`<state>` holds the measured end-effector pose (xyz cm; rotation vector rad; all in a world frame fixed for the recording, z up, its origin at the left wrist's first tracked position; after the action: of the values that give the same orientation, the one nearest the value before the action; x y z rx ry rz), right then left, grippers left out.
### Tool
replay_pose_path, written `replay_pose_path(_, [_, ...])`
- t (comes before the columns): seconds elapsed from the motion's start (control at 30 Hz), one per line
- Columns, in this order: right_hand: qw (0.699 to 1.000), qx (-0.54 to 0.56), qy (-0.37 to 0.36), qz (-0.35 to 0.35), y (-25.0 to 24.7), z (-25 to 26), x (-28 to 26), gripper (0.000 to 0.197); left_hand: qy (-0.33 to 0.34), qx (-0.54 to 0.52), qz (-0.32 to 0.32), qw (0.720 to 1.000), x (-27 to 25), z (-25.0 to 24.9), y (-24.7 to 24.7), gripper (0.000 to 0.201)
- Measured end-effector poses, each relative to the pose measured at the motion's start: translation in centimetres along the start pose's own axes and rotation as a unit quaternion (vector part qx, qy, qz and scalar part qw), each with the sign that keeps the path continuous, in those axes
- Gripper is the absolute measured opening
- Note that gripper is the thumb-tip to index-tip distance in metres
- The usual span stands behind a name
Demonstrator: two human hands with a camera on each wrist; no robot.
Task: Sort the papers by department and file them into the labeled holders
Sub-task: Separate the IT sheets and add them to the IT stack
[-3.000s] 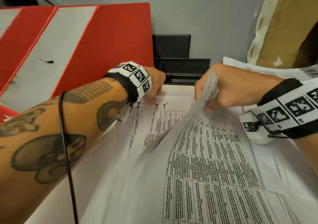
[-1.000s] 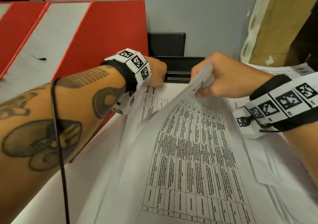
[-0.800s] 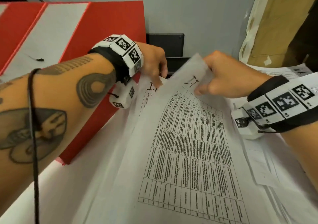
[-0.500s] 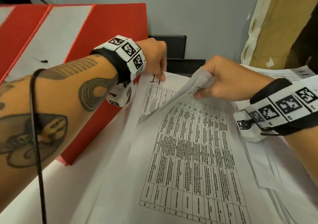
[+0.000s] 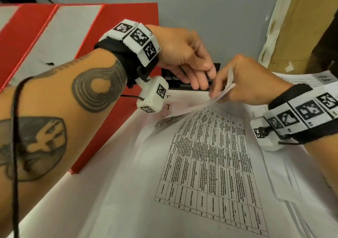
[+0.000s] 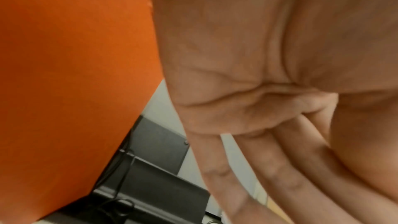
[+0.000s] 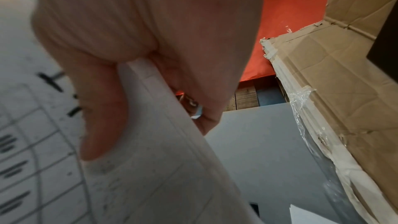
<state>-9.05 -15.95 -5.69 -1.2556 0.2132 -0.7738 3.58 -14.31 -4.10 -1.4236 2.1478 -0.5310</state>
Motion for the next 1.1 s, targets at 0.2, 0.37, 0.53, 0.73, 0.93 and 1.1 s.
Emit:
replay_pose_path(0.2, [0.995,0.021,-0.065,0.073,1.3,0.9,-0.1,0.044,-0.153,0.32,-0.021,0.935,2.2,8.0,-0.5,0.026])
replay_pose_path(0.37, [0.993,-0.002,-0.066,0.097,1.9,1.0,-0.2,0.034,-0.21,0.385,0.001,0.899,3.2,10.4,0.4,0.068])
replay_pose_path(0.53, [0.993,-0.013,-0.058,0.101,1.7,1.2,-0.3,0.029,-0.182,0.417,-0.05,0.889,3.8,9.8,-0.6,0.035])
replay_pose_path(0.73, [0.991,-0.013,-0.062,0.114,1.9,1.3,-0.3,0.035,-0.171,0.414,-0.073,0.891,3.6,10.1,-0.7,0.036])
replay_pose_path(0.93, [0.991,-0.003,-0.068,0.117,2.0,1.4,-0.1,0.043,-0.187,0.434,-0.058,0.879,4.1,10.4,-0.2,0.035])
replay_pose_path(1.1, [0.991,-0.011,-0.071,0.109,1.7,1.6,-0.3,0.038,-0.164,0.451,-0.051,0.876,4.2,10.0,-0.2,0.032])
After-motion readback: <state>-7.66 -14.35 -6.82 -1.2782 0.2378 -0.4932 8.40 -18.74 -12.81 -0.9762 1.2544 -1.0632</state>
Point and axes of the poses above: each hand's wrist, its own x-axis towards the middle knuckle, its own y-axis out of the palm, z = x × y, the point moved 8 cm from there along x, towards the middle knuckle, and after that the axes turned 7 degrees about -x, right-handed, at the moved point
